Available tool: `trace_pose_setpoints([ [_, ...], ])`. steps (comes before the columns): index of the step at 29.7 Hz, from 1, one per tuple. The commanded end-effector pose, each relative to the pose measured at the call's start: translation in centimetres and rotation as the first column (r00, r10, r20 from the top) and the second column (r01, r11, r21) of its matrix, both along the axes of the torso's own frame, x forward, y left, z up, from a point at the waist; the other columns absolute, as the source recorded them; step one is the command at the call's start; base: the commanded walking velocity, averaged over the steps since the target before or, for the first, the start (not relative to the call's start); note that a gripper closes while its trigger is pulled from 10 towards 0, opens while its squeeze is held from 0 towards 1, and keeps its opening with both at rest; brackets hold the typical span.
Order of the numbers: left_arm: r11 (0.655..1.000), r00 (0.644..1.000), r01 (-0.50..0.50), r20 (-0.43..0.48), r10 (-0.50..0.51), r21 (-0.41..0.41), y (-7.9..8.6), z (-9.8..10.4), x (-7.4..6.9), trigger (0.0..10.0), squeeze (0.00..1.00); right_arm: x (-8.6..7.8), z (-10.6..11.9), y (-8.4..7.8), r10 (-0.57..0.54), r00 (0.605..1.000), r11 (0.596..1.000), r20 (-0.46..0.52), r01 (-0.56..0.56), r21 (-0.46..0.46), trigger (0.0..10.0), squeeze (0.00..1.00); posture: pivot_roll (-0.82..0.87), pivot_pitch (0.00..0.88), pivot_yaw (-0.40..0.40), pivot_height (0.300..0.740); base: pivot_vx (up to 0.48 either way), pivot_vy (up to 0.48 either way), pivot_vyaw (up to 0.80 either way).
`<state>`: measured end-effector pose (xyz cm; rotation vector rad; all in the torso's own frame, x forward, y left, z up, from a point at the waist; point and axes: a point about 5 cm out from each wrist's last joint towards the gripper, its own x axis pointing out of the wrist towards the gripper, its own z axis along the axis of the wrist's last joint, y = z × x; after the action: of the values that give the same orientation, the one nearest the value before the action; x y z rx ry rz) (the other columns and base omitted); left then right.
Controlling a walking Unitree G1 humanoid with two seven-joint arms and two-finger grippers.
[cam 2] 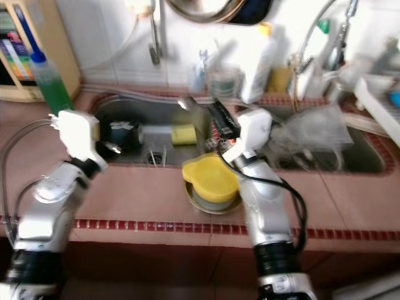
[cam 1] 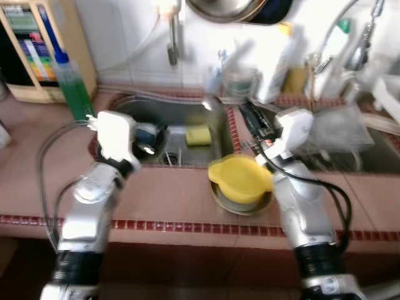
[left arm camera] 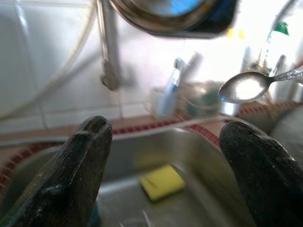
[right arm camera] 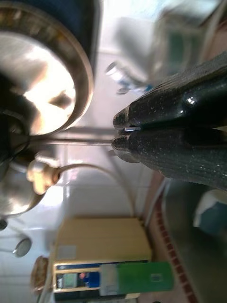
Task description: Kitchen organization
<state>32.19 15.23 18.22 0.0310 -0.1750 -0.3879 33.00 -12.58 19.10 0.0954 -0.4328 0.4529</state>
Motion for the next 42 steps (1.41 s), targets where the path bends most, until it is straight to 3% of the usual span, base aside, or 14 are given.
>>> trace_pose_setpoints([
  [1,1.0,1.0,-0.023,0.011,0.023,0.017,0.9,0.3,0.0,10.0,0.0,-0.1,0.8,1.0,0.037,0.999,0.999,0.033,-0.037,0.0,10.0,0.0,-0.08,0.0,-0.026,0.74,0.435,0.0,0.0],
  [4,0.999,1.0,-0.019,0.024,0.02,-0.028,0.8,0.5,-0.1,10.0,0.0,-0.1,0.8,1.0,0.04,0.999,0.999,0.031,-0.04,-0.001,10.0,0.0,-0.08,0.0,-0.027,0.74,0.119,0.0,0.0],
  [12,1.0,1.0,-0.008,0.022,0.008,-0.015,0.8,0.6,-0.1,10.0,0.0,-0.1,0.5,0.9,0.036,0.999,0.999,0.004,-0.036,-0.005,10.0,0.0,-0.08,0.0,-0.028,0.74,0.0,0.0,0.0],
  [16,0.998,0.998,0.039,0.042,-0.041,0.042,0.4,1.1,-0.5,10.0,0.0,0.9,0.2,-0.2,-0.053,0.996,0.999,-0.07,0.052,-0.007,10.0,0.0,-0.09,0.0,-0.026,0.74,0.0,0.0,0.0],
  [21,0.992,0.993,0.104,0.051,-0.108,0.077,-0.4,1.3,-1.1,10.0,0.0,1.7,0.1,-1.1,-0.081,0.989,0.996,-0.12,0.077,-0.037,10.0,0.0,-0.09,0.001,-0.023,0.74,0.0,0.0,0.0],
  [33,0.922,0.937,0.343,0.003,-0.349,0.182,-3.1,0.7,-3.7,10.0,0.0,4.0,2.1,-3.2,-0.071,0.982,0.997,-0.174,0.074,0.007,10.0,0.0,-0.08,0.053,-0.018,0.74,0.0,0.0,0.0],
  [42,0.88,0.895,0.44,-0.006,-0.446,0.181,-4.6,1.3,-4.6,10.0,0.0,5.0,2.4,-2.6,0.018,0.971,0.991,-0.236,0.013,0.13,10.0,0.0,-0.08,0.073,-0.006,0.74,0.0,0.0,0.0],
])
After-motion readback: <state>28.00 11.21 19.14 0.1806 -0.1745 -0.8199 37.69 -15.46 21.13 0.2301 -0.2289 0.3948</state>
